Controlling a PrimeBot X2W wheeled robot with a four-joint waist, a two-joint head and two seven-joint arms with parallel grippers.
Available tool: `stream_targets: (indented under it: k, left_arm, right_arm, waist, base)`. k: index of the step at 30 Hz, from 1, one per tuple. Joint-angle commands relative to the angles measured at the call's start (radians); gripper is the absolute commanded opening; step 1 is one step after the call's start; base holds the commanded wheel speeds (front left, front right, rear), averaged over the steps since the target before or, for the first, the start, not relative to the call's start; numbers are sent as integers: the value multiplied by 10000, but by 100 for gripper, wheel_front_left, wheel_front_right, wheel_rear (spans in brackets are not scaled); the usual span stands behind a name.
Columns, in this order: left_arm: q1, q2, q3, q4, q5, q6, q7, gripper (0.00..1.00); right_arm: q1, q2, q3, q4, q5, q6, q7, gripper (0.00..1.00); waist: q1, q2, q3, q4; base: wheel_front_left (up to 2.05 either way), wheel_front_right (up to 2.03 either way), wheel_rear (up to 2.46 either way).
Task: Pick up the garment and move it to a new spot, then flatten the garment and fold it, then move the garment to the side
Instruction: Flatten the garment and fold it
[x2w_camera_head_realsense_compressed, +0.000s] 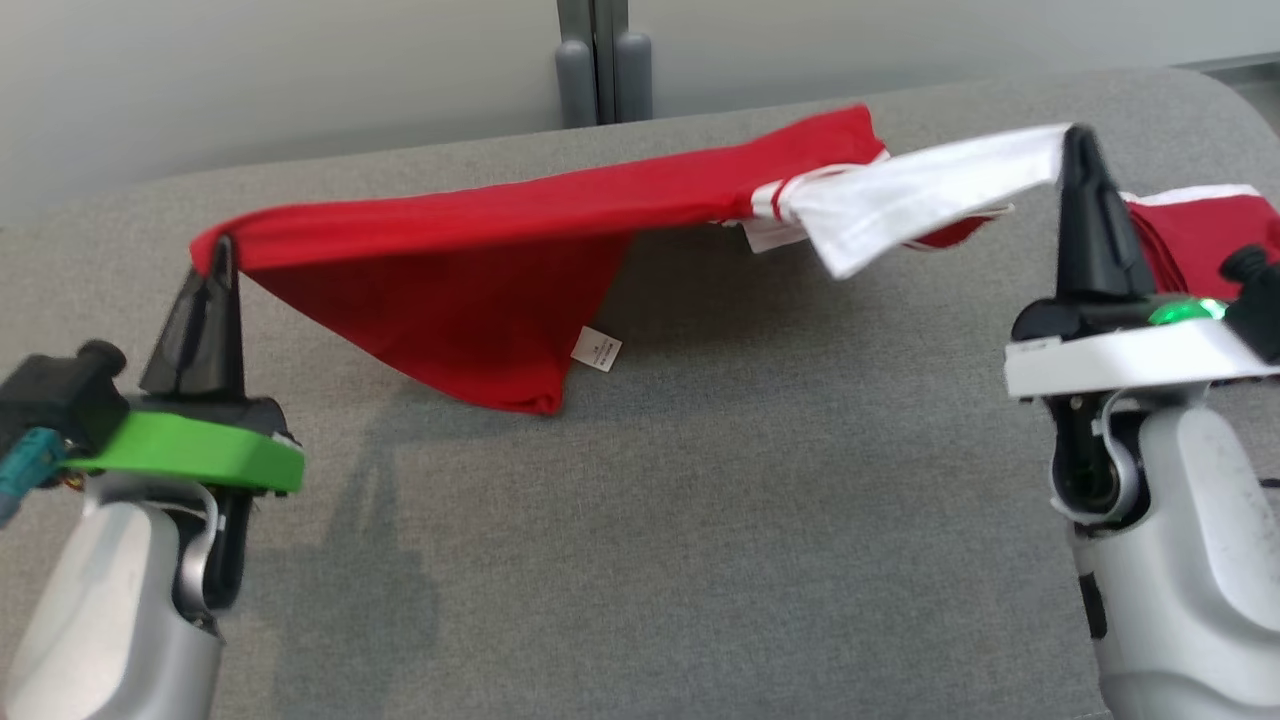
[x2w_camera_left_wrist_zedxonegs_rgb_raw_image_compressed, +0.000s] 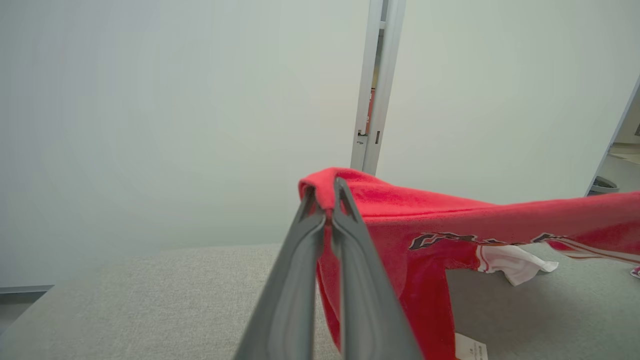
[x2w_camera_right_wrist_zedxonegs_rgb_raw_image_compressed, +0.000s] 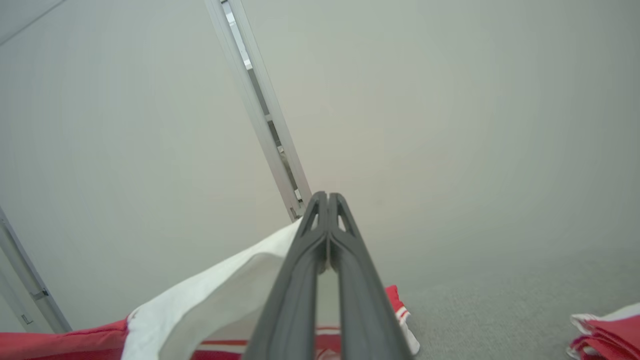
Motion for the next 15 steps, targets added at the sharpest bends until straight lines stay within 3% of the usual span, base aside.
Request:
stream_targets:
  k: [1,9,15]
  left_arm:
    - [-287,239,8,-243,82,-30,1,0]
    - [-1902,1516,-388,-1481,98,-29,25,0]
    - [-3371,2150,-690,-1754,-259,-9,911,0]
  right_arm:
    - [-252,-49,-97,-375,-52,-13,-14,0]
    - [-2353,-961,-347,-2164,157,-13,640,0]
    - [-4588,-1387,-552,-2014,-363,-13,1731,0]
  waist:
    - [0,0,-633,39]
    - [0,0,-1062,151]
    - [0,0,-678,270]
  base:
    - [0,0,0]
    - [0,0,0]
    - [0,0,0]
